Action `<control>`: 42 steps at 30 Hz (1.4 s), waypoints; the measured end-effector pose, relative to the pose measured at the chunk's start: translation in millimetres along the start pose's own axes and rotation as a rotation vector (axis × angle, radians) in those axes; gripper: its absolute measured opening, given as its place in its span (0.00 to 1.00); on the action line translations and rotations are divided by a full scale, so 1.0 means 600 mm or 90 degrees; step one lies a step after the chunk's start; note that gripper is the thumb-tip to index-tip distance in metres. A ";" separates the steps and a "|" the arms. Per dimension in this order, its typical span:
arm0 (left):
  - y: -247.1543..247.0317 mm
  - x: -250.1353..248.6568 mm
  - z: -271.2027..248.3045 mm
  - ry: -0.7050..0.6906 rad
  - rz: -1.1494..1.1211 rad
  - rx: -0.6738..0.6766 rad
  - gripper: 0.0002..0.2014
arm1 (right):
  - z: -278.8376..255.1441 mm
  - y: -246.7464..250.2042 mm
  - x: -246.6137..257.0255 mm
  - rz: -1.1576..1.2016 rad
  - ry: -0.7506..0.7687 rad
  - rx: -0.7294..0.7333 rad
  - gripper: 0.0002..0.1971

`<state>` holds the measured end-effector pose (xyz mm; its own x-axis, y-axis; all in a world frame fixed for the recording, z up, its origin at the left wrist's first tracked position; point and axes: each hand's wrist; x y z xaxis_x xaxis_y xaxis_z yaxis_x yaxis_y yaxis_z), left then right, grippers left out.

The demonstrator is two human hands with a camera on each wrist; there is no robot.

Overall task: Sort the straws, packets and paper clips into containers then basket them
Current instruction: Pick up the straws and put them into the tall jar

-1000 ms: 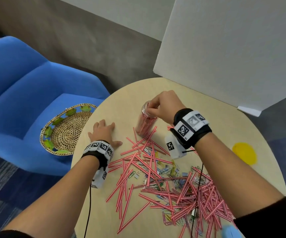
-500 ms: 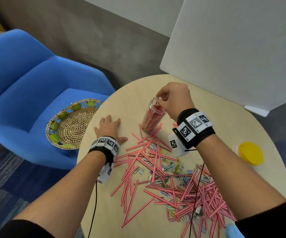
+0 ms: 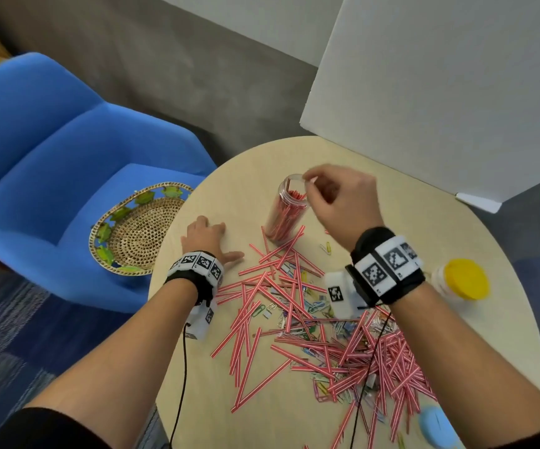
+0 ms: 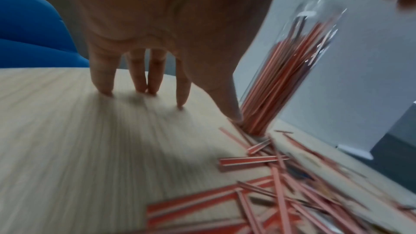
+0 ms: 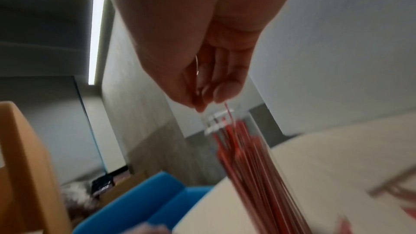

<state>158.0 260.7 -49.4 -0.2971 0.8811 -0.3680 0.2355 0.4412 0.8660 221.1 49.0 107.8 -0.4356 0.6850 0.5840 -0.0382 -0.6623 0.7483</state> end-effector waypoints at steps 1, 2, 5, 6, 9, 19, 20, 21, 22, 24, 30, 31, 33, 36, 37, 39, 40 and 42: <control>0.002 -0.003 -0.017 -0.003 -0.017 -0.002 0.44 | -0.027 -0.009 -0.006 -0.015 -0.038 0.085 0.06; 0.001 -0.008 -0.038 -0.003 -0.029 0.004 0.47 | -0.055 -0.024 -0.015 -0.043 -0.090 0.186 0.06; -0.028 -0.031 -0.117 -0.016 0.016 0.049 0.58 | -0.141 -0.083 -0.058 -0.185 -0.230 0.435 0.15; -0.042 -0.040 -0.142 -0.021 0.054 0.061 0.61 | -0.166 -0.102 -0.069 -0.223 -0.258 0.482 0.20; -0.082 -0.062 -0.190 -0.011 0.125 0.091 0.69 | -0.208 -0.141 -0.083 -0.263 -0.274 0.473 0.24; -0.113 -0.065 -0.215 -0.047 0.033 0.007 0.17 | -0.220 -0.123 -0.106 -0.180 -0.265 0.363 0.06; -0.114 -0.064 -0.213 -0.042 0.015 0.006 0.13 | -0.223 -0.114 -0.111 -0.106 -0.299 0.343 0.06; -0.116 -0.063 -0.211 -0.032 -0.007 0.004 0.11 | -0.225 -0.103 -0.116 -0.026 -0.335 0.315 0.05; -0.118 -0.062 -0.209 -0.017 -0.035 -0.002 0.11 | -0.228 -0.092 -0.121 0.052 -0.364 0.283 0.05; -0.123 -0.063 -0.208 0.012 -0.090 -0.017 0.10 | -0.230 -0.067 -0.128 0.151 -0.403 0.244 0.05; -0.131 -0.075 -0.200 0.061 -0.046 0.016 0.09 | -0.240 -0.010 -0.167 0.321 -0.557 0.195 0.12; -0.132 -0.082 -0.200 0.066 -0.024 0.027 0.09 | -0.245 -0.002 -0.170 0.281 -0.560 0.212 0.12; -0.139 -0.096 -0.206 0.080 0.016 0.038 0.12 | -0.261 0.012 -0.173 0.142 -0.523 0.291 0.08; -0.152 -0.113 -0.216 0.062 0.071 0.023 0.14 | -0.302 0.030 -0.179 -0.124 -0.475 0.442 0.03; -0.154 -0.116 -0.218 0.052 0.085 0.023 0.14 | -0.318 0.037 -0.184 -0.188 -0.487 0.462 0.06; -0.150 -0.119 -0.219 0.049 0.087 0.035 0.15 | -0.341 0.061 -0.196 -0.248 -0.556 0.411 0.11; -0.145 -0.120 -0.218 0.052 0.073 0.041 0.15 | -0.350 0.076 -0.206 -0.260 -0.599 0.367 0.13; -0.133 -0.121 -0.217 0.043 0.025 0.038 0.14 | -0.365 0.105 -0.226 -0.282 -0.680 0.324 0.20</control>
<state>40.5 139.3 -47.5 -0.3476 0.8855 -0.3083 0.3023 0.4171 0.8571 81.0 -152.4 6.8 0.4765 0.8784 0.0380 0.4578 -0.2847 0.8422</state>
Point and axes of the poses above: each hand's wrist, its own z-axis towards the middle knuckle, its own y-axis out of the back of the hand, x = y × z, and after that the axes turned 10 degrees about -y, right-handed
